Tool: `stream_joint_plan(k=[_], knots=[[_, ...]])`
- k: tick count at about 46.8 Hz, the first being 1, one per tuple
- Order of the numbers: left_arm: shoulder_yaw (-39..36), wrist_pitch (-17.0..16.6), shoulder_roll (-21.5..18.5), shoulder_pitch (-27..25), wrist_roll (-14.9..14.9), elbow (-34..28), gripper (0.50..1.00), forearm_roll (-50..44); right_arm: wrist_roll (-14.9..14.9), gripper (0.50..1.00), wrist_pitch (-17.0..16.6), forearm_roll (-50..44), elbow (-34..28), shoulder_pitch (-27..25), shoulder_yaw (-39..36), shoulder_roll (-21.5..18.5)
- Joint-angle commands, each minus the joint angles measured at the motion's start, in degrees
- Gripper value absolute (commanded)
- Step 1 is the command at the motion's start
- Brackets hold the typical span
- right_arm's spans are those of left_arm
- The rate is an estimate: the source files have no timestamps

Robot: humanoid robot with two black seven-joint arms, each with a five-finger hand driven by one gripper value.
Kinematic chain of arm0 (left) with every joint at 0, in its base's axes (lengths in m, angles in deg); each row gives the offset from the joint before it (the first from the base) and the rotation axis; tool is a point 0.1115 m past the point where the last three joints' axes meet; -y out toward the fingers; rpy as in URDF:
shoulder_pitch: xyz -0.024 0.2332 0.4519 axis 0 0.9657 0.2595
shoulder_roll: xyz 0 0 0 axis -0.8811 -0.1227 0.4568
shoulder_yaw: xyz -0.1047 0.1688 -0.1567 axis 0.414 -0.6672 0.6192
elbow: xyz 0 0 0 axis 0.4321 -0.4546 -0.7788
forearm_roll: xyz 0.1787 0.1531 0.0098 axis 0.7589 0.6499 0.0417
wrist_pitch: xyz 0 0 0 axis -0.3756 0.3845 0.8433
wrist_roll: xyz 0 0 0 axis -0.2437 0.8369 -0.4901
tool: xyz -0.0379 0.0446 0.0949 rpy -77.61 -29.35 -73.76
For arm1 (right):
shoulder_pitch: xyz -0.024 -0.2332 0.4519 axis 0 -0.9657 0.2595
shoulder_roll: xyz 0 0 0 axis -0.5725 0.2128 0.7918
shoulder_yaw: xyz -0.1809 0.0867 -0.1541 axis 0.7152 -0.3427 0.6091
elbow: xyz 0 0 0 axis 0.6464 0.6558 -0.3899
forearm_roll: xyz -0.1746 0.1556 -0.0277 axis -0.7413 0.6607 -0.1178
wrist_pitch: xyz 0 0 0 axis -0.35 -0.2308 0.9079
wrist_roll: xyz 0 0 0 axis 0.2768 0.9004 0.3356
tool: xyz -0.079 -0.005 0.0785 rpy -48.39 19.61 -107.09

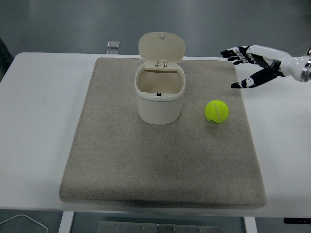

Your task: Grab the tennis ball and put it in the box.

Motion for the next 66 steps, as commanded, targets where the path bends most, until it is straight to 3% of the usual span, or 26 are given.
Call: stream_joint_plan(k=[1,10,21,32,66], knots=[[0.0,0.0,0.0,0.0,0.0,0.0,0.99,0.0,-0.4,0.928,0.4,-1.9,2.9,0.0,1.6,0.5],[0.0,0.0,0.0,0.0,0.0,0.0,0.992,0.0,-0.4,0.928,1.0,-5.6,5.4,-0.1,3.6,0.6],[0.0,0.0,0.0,0.0,0.0,0.0,0.992,0.0,-0.4,0.928,8.5,-9.6,5.3,-0.2,9.1,0.2],[0.0,0.0,0.0,0.0,-0.1,0.0,0.992,0.0,-0.2,0.928,11.6,-10.7,4.3,-1.3,9.6,-2.4],[0.0,0.0,0.0,0.0,0.0,0.0,0.992,0.0,0.1,0.911,13.5,-12.9,1.8,-2.7,9.9,-5.4]])
